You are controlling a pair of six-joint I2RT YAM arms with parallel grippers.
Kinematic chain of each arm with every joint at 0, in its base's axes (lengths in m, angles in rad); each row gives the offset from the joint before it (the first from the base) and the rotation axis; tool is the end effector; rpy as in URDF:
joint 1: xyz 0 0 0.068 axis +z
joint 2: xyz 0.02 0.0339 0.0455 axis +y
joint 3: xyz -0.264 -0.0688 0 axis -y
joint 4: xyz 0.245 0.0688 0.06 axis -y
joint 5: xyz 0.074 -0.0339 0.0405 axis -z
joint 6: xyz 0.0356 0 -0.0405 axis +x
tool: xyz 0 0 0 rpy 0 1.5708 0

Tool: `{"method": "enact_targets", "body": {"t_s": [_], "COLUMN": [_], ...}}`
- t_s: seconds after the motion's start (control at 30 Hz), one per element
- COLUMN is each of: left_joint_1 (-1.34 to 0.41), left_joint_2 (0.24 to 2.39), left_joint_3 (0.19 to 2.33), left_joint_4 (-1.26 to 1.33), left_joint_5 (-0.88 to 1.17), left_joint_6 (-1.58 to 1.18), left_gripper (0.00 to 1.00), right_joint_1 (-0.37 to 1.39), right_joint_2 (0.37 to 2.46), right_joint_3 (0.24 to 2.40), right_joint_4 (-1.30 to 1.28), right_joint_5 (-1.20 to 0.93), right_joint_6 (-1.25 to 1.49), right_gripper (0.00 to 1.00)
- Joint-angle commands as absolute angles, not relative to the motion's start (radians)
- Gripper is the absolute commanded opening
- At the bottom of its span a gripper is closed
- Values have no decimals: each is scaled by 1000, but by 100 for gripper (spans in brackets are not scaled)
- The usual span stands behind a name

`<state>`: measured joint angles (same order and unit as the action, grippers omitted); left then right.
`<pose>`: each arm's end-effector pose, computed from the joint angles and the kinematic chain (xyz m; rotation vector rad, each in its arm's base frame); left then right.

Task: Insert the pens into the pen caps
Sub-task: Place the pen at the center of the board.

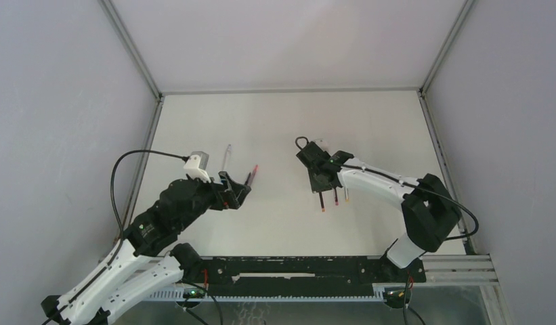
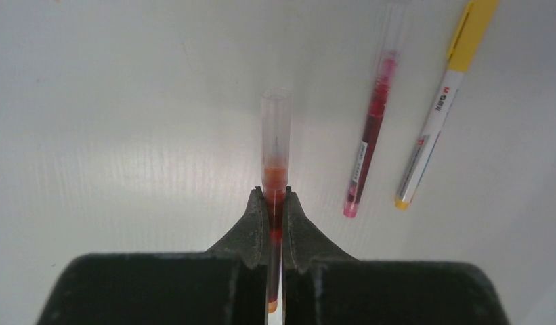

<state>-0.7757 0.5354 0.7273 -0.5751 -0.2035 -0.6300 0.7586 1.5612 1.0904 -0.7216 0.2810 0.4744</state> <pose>0.0928 -0.0810 0.3131 0.0081 2.0172 -0.7214 0.2267 0.2013 0.2193 -0.3069 2.6567 -0.0125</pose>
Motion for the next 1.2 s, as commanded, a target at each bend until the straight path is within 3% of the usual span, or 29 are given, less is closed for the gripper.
{"method": "enact_targets", "body": {"t_s": [0.0,0.43,0.77,1.17], "left_joint_1": [-773,-774,-773,-737], "left_joint_2": [536,559,619,698], "left_joint_3": [716,684,690,727], "left_joint_4": [-560,-570,-544,-597], "left_joint_5": [-211,-206,-166,-207], "left_joint_6": [-638,-627,-630,-610], "left_gripper": [100,100,100,100], "right_joint_1": [746,686,677,677], "right_joint_2": [1620,1715,1755,1604], "right_joint_3": [1094,1036,1035,1038], "right_joint_4": [-653,-567,-567,-598], "right_joint_5": [318,296,302,201], "right_joint_6": [435,393,371,373], "right_gripper": [4,11,22,32]}}
